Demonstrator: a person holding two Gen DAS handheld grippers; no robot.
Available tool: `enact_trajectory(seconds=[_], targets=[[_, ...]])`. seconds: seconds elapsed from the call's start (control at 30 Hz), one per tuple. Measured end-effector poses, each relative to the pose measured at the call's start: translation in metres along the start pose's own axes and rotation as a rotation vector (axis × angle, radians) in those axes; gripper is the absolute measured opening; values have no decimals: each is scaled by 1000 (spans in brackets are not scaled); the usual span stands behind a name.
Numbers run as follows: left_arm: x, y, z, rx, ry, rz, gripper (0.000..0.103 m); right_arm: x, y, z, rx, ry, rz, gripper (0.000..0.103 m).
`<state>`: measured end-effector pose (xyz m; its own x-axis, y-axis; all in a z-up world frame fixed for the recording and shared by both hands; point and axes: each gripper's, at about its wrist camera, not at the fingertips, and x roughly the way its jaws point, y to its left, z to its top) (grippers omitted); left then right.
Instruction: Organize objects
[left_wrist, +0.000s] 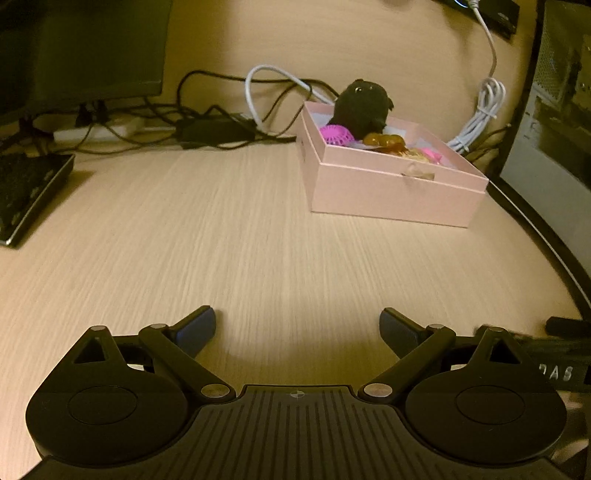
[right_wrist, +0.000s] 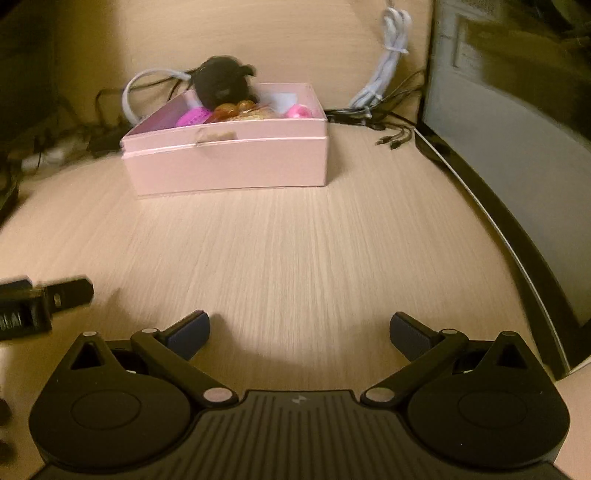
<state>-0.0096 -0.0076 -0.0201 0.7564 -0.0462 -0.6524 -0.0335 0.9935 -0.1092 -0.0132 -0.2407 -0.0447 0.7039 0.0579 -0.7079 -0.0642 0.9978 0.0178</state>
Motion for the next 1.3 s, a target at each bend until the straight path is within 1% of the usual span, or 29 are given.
enact_trajectory(seconds=[0.07, 0.13, 0.23, 0.33, 0.43, 0.5, 0.8, 1.3], targets=[[3, -3, 0, 15, -16, 5, 99, 2, 2, 0, 6, -21, -15, 103], [6, -4, 0, 20, -29, 3, 99, 4, 4, -3, -11, -65, -13, 103], [11, -9, -1, 46, -50, 8, 99, 7, 6, -2, -39, -90, -14, 103], [15, -14, 1, 63, -45, 12, 99, 11, 4, 1, -40, -109, -58, 103], [22, -18, 5, 76, -38, 29, 99, 17, -5, 6, 21, -93, -42, 103], [27, -26, 6, 118, -26, 66, 100, 21, -6, 9, 20, -92, -33, 103], [31, -29, 9, 89, -26, 89, 101, 30, -2, 15, -8, -92, 0, 103], [32, -30, 10, 82, -26, 96, 101, 31, -1, 15, -8, -92, 1, 103]])
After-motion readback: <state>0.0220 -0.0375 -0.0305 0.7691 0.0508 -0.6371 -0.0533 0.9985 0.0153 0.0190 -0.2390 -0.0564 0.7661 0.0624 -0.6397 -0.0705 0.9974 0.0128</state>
